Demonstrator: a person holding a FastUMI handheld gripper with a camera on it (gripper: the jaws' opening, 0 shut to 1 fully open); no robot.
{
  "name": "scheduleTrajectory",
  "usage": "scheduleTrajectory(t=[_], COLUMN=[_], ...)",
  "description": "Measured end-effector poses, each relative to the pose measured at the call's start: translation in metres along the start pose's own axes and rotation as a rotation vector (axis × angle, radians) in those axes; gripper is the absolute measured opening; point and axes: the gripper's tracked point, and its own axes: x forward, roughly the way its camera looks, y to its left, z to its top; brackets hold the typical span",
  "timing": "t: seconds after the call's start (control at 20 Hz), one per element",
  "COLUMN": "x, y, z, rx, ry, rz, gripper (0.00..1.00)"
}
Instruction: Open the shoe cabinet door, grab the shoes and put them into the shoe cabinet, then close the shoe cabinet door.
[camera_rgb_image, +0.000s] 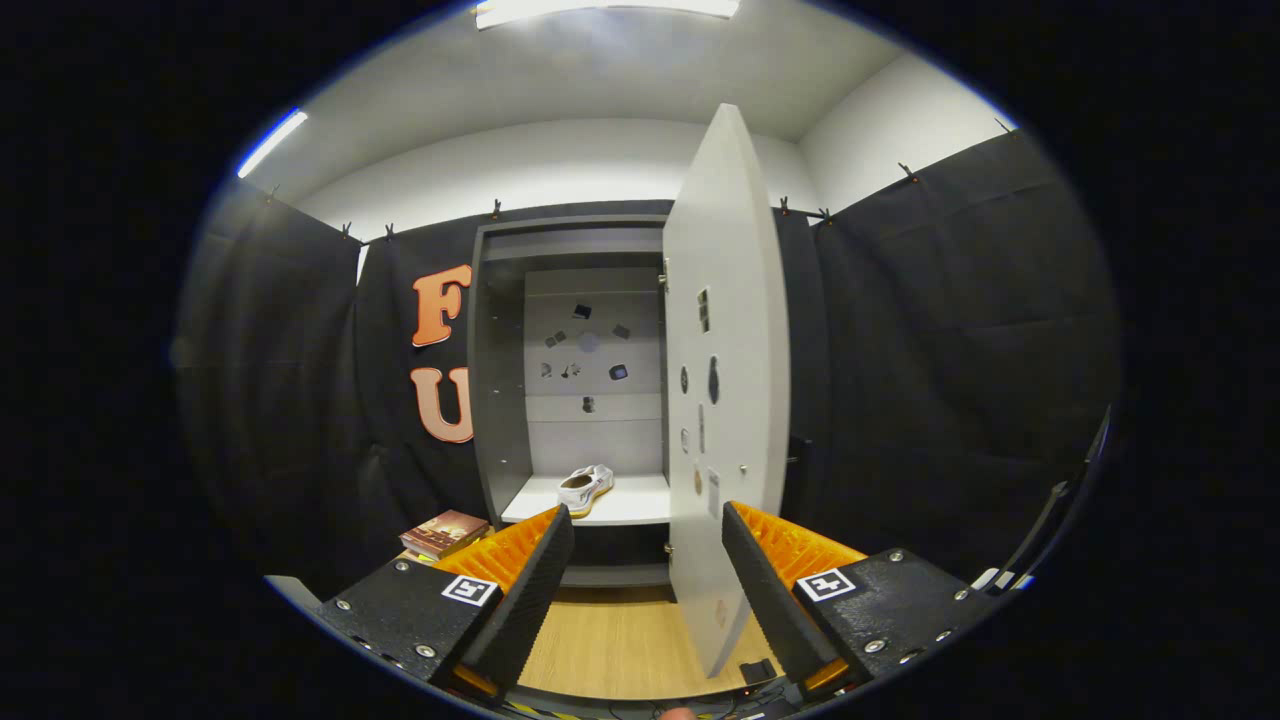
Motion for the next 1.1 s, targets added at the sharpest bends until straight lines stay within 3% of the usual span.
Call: scheduleTrajectory(t=[0.2, 0.55, 1.1], x=[-0.002, 0.026, 0.085], y=[-0.054, -0.123, -0.124], z=[0.000, -0.017, -0.032], rx=[0.005, 0.043, 0.075], ry=[0.000, 0.029, 0.055], rz=[-0.050, -0.049, 0.094], gripper=[0.93, 0.93, 0.93])
